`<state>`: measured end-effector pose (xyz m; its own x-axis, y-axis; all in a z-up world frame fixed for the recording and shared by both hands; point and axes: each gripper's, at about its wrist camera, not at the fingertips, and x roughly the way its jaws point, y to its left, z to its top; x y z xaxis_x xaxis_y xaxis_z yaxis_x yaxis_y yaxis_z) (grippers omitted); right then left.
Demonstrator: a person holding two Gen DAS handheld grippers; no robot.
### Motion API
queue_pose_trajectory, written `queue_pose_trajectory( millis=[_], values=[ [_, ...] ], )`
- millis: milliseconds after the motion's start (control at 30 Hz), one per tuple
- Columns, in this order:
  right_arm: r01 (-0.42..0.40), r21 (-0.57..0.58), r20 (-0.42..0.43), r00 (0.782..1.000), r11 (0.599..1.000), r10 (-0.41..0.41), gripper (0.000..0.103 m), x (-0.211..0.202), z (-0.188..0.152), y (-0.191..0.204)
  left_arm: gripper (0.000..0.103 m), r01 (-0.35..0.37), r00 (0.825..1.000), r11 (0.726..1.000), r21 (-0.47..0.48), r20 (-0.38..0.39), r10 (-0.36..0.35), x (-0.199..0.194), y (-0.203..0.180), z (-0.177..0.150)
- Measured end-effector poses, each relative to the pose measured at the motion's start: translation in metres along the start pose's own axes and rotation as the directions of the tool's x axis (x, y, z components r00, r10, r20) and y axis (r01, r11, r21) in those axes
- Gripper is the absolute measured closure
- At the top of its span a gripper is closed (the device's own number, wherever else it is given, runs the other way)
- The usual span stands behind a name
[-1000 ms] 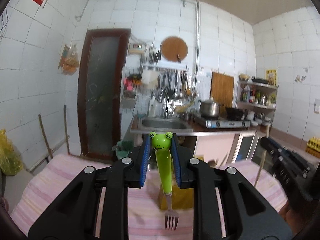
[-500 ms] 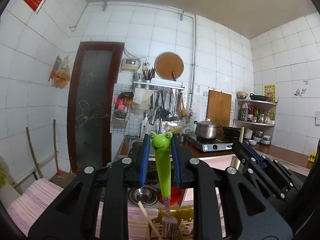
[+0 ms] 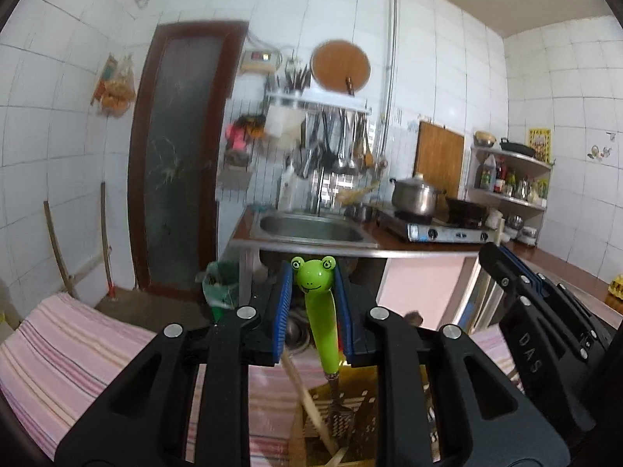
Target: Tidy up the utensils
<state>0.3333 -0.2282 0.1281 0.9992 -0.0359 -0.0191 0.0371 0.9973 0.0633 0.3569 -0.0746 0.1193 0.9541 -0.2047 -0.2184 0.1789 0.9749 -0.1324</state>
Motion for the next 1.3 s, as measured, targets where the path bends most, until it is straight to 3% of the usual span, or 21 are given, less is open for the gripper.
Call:
queue_pose_trajectory(
  millis=[67, 133, 200, 233, 267, 333, 367, 533, 667, 767, 1033, 1167, 1300],
  values=[
    [0.015, -0.013, -0.029, 0.999, 1.0, -0.015, 0.096, -0.002, 0.0, -0.003, 0.076, -0.008, 1.0, 1.0, 0.012, -0.012, 0.008, -0.006, 0.006, 0.001],
    [0.039, -0.035, -0.066, 0.997, 0.999, -0.041, 0.095, -0.007, 0.004, -0.006, 0.044, -0.025, 1.0, 1.0, 0.016, -0.016, 0.026, -0.018, 0.014, 0.004],
    [0.061, -0.051, -0.098, 0.993, 0.997, -0.066, 0.077, -0.015, 0.009, -0.011, 0.036, -0.043, 0.999, 0.999, 0.015, -0.006, 0.043, -0.039, 0.023, 0.009],
    [0.068, -0.054, -0.113, 0.991, 0.996, -0.074, 0.048, -0.019, 0.01, -0.014, 0.032, -0.051, 0.999, 0.999, 0.019, -0.003, 0.051, -0.047, 0.025, 0.011],
    [0.073, -0.054, -0.136, 0.987, 0.996, -0.08, 0.039, -0.025, 0.013, -0.018, 0.028, -0.069, 0.998, 0.997, 0.026, 0.0, 0.069, -0.06, 0.03, 0.014],
    [0.075, -0.059, -0.16, 0.984, 0.995, -0.083, 0.039, -0.038, 0.016, -0.024, 0.01, -0.098, 0.995, 0.995, 0.031, 0.017, 0.098, -0.085, 0.038, 0.017],
    [0.082, -0.065, -0.175, 0.98, 0.995, -0.092, 0.038, -0.049, 0.017, -0.028, 0.007, -0.108, 0.994, 0.994, 0.03, 0.026, 0.107, -0.094, 0.041, 0.016],
    [0.084, -0.043, -0.237, 0.967, 0.996, -0.091, 0.017, -0.103, 0.01, -0.038, 0.005, -0.167, 0.986, 0.985, 0.035, 0.01, 0.166, -0.151, 0.061, 0.002],
    [0.092, -0.059, -0.269, 0.958, 0.994, -0.105, 0.005, -0.154, -0.011, -0.034, 0.005, -0.14, 0.989, 0.989, -0.038, -0.059, 0.137, -0.186, 0.079, -0.028],
    [0.095, -0.071, -0.285, 0.952, 0.993, -0.111, 0.005, -0.19, -0.034, -0.025, 0.005, -0.105, 0.988, 0.993, -0.062, -0.124, 0.097, -0.207, 0.084, -0.056],
    [0.039, -0.055, -0.37, 0.927, 0.998, -0.056, 0.005, -0.249, -0.099, -0.006, 0.005, -0.124, 0.973, 0.984, 0.128, -0.177, 0.146, -0.252, 0.056, -0.132],
    [0.056, -0.051, -0.359, 0.931, 0.997, -0.071, 0.005, -0.271, -0.118, -0.005, 0.005, -0.125, 0.971, 0.978, 0.169, -0.182, 0.155, -0.262, 0.05, -0.161],
    [0.083, -0.035, -0.325, 0.942, 0.996, -0.089, 0.005, -0.284, -0.124, -0.008, 0.005, -0.139, 0.979, 0.967, 0.215, -0.118, 0.167, -0.272, 0.042, -0.176]
  ],
)
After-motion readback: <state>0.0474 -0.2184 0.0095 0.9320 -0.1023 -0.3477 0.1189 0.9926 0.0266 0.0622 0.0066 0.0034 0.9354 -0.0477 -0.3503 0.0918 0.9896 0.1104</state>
